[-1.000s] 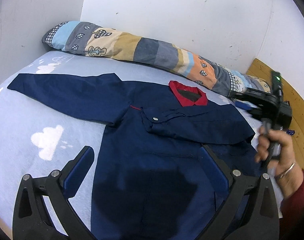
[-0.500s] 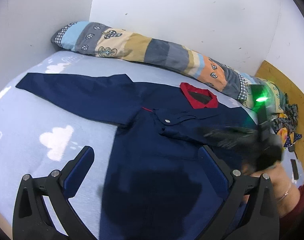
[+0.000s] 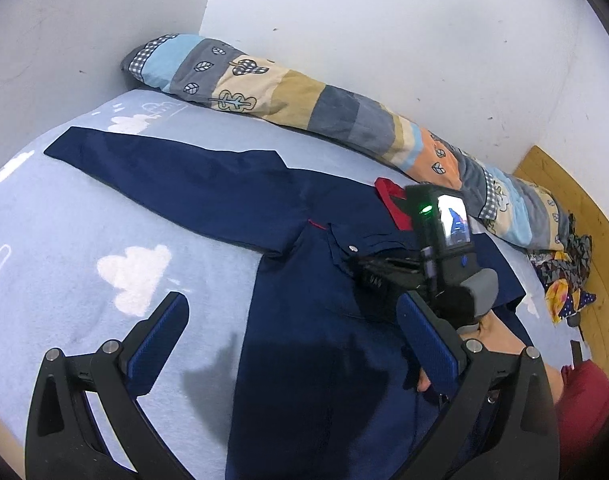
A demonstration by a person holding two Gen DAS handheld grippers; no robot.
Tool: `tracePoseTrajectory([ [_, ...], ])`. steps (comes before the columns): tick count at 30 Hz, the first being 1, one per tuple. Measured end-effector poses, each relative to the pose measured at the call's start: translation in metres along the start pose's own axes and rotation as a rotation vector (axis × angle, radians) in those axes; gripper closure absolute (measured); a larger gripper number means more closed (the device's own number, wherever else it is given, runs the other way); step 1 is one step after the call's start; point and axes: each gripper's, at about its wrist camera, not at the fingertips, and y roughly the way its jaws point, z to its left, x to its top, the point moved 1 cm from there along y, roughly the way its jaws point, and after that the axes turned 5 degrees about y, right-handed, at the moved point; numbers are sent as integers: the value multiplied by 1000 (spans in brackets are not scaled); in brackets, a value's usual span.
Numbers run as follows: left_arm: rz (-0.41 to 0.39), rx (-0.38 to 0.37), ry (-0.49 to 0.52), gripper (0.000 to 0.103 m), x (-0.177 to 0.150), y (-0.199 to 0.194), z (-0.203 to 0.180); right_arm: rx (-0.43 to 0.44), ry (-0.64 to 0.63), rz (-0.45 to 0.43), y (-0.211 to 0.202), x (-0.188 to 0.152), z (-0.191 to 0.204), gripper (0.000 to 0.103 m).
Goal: Fold large clothes
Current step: 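Carry the held sleeve across the jacket chest and open the right tool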
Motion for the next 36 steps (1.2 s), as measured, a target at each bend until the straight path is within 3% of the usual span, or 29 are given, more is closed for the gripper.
tracePoseTrajectory([
  [4, -7, 0, -18, 0, 1, -2, 4, 108, 102, -81, -20, 9, 9, 100],
  [7, -9, 1, -18, 0, 0, -2, 3, 186, 89, -100, -28, 15, 38, 100],
  [10, -7, 5, -7, 0, 0, -2, 1, 146, 52, -97, -21, 16, 61, 100],
  [14, -6, 1, -3, 0, 1, 0, -2, 179, 134, 23, 11, 8, 53, 93],
  [17, 5, -9, 5, 0, 2, 3, -7, 199, 115, -11, -8, 0, 45, 85],
  [19, 1, -13, 17, 0, 2, 3, -11, 206, 92, -84, -39, -8, 40, 70],
  [21, -3, -9, 29, 0, 1, 2, -15, 176, 81, -149, -60, -16, 27, 37],
  [24, 6, -15, 24, 0, -1, 3, -17, 86, 99, -134, -61, -31, -5, 39],
  [27, 1, -2, 27, 0, 0, 3, -18, -18, 183, 21, -33, -48, -43, 41],
  [28, -1, 8, 31, 0, 0, 2, -18, -25, 211, 98, -24, -55, -52, 53],
  [29, -2, 18, 30, 0, 1, 3, -17, -14, 228, 107, -26, -58, -56, 56],
  [33, 13, 35, -14, 0, 2, 6, -3, 73, 238, 0, -82, -69, -58, 57],
  [36, 12, 37, -42, 0, 5, 5, 11, 111, 199, -86, -134, -85, -53, 49],
])
